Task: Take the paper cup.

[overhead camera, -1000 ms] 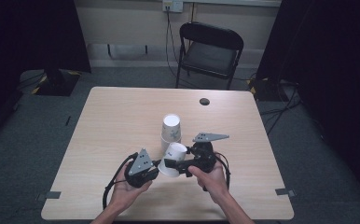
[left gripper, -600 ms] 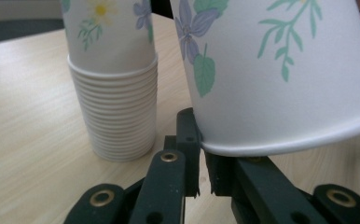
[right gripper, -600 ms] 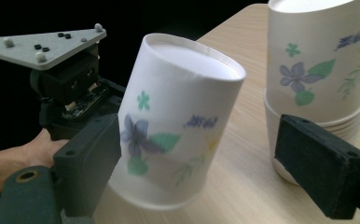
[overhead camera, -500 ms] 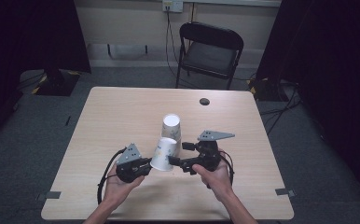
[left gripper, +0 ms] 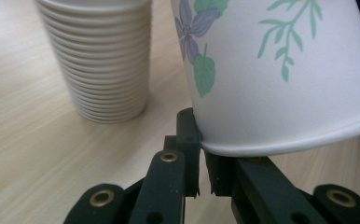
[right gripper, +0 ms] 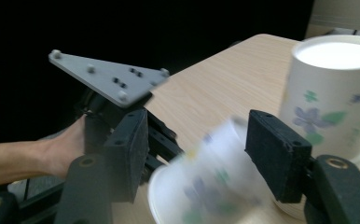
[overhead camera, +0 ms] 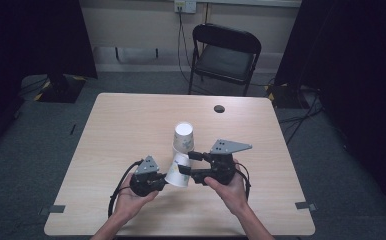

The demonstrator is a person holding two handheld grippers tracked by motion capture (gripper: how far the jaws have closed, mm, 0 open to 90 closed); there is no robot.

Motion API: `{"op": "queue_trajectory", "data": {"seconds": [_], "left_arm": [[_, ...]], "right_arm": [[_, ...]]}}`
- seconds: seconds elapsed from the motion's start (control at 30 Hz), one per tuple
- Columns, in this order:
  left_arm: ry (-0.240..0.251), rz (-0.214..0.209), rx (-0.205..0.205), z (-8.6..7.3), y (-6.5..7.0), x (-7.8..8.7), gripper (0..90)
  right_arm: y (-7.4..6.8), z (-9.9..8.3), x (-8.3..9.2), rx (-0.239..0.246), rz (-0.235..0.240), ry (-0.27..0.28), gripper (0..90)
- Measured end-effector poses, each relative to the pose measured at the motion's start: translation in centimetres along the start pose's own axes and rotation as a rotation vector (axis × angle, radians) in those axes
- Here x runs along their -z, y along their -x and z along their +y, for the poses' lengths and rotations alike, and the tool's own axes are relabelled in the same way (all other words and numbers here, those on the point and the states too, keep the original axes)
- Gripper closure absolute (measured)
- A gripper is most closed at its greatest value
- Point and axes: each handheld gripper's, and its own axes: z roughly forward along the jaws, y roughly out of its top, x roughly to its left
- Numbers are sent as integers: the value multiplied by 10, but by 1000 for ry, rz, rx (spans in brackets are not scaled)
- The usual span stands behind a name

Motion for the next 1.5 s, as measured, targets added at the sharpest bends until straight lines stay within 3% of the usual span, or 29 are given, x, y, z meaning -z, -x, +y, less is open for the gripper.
{"op": "queue_trajectory", "data": {"seconds": [0.23, 0.4, 0.5, 0.83, 1.0, 1.07, 1.17, 1.27, 1.37, 1.4, 1.5], "left_arm": [[-39, -39, -41, 2, 10, -5, 857], [2, -88, -3, 2, 8, -3, 862], [30, -113, 19, 3, 6, 1, 863], [13, -113, 0, 2, 7, 1, 862], [37, -126, 12, 2, 7, 3, 858], [54, -131, 25, 3, 6, 5, 865], [60, -140, 37, 3, 4, 6, 871], [79, -152, 58, 4, 1, 10, 878], [74, -150, 61, 3, 0, 11, 880], [67, -123, 59, 3, 1, 10, 881], [48, -123, 62, 3, -1, 9, 886]], "right_arm": [[-3, -4, -9, 56, -17, -68, 470], [-1, -4, -7, 57, -39, -69, 500], [2, -6, -6, 67, -76, -86, 513], [13, -10, -5, 45, -93, -82, 504], [17, -12, -2, 36, -107, -90, 525], [19, -14, -2, 35, -134, -100, 536], [20, -15, -2, 26, -111, -89, 533], [19, -17, -3, 59, -145, -122, 528], [21, -19, -3, 53, -149, -130, 526], [22, -20, -4, 53, -150, -132, 517], [21, -20, -2, 72, -136, -137, 481]]}}
